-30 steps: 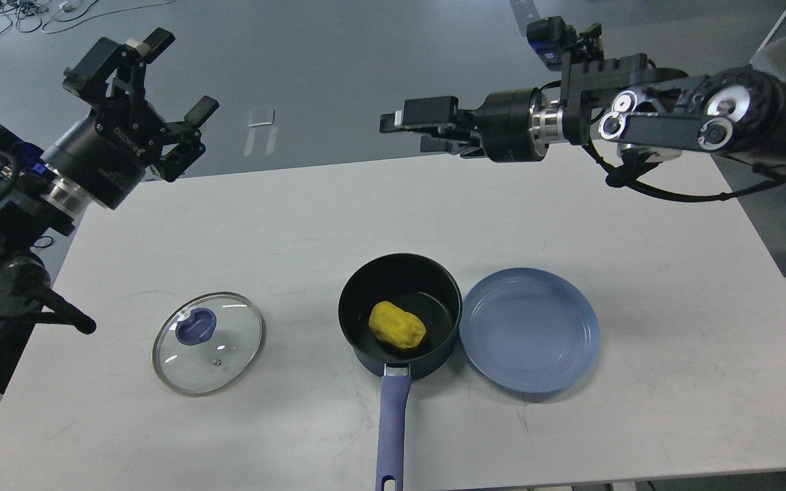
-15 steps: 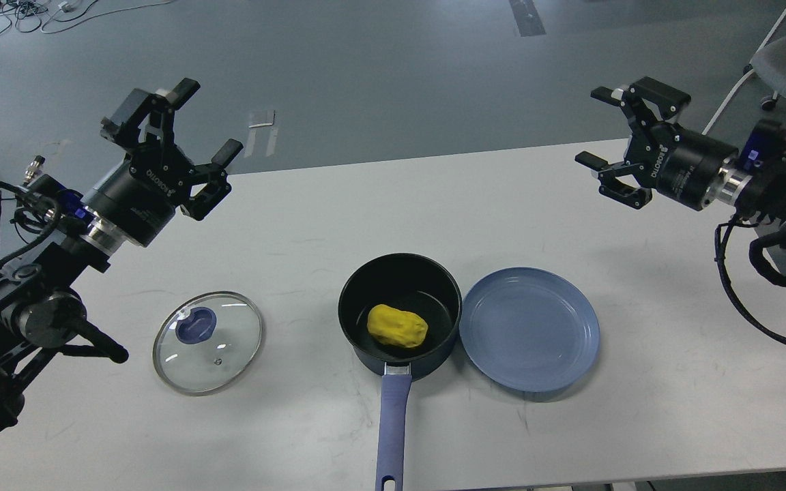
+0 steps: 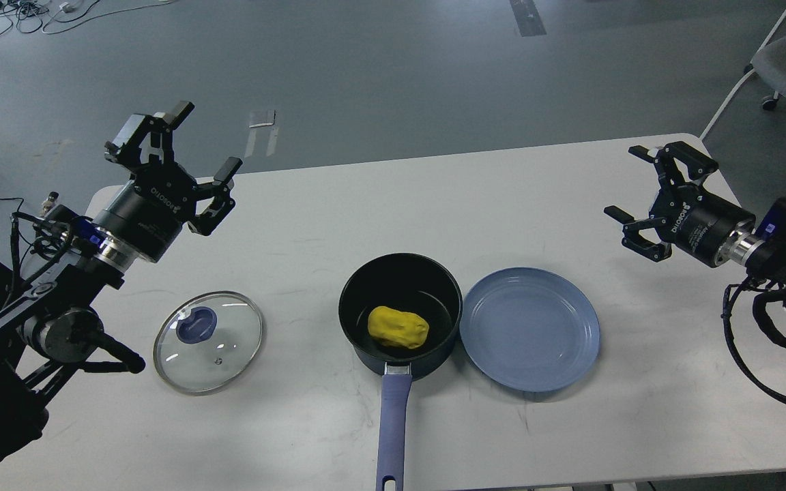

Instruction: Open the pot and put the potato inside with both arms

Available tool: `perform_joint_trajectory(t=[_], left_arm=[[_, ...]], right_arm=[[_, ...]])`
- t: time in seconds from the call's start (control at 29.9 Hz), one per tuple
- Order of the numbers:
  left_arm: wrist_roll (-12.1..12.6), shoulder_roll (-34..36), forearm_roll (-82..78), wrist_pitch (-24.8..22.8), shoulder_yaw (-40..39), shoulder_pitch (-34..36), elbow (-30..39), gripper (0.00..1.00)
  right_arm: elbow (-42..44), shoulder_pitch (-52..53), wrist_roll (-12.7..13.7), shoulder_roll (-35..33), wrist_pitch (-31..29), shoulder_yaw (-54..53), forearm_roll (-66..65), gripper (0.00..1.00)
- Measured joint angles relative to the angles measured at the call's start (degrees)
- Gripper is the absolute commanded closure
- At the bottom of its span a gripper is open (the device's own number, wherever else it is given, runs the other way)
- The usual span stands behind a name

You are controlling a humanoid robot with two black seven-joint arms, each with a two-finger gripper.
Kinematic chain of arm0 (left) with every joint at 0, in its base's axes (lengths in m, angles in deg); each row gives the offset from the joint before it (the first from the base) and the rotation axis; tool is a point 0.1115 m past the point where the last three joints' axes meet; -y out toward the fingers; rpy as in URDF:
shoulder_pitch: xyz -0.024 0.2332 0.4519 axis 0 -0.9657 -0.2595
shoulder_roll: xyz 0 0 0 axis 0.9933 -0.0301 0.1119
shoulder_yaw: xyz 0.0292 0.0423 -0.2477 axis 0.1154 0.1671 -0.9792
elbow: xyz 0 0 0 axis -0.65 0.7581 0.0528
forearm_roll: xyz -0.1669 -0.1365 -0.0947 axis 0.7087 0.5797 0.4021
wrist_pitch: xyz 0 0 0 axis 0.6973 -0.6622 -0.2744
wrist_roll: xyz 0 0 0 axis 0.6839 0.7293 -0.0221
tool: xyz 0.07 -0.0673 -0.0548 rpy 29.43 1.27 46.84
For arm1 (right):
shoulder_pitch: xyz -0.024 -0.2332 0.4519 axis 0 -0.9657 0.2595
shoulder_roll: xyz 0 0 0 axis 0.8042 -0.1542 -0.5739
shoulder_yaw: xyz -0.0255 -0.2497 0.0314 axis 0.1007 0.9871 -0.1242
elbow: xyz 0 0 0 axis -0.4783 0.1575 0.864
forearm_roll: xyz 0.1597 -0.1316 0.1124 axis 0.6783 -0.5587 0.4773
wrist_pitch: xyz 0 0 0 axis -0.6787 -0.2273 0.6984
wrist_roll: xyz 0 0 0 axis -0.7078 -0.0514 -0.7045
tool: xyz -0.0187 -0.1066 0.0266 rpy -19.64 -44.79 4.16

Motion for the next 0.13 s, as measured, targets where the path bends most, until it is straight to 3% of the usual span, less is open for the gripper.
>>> perform_joint_trajectory(t=[0.13], left_arm=[[0.00,-0.41,0.01,0.00,-0.01,-0.31,-0.01,0.02]], right_arm=[[1.79,-0.13,0.00,1.50,0.00,-0.94,0.05,0.00]])
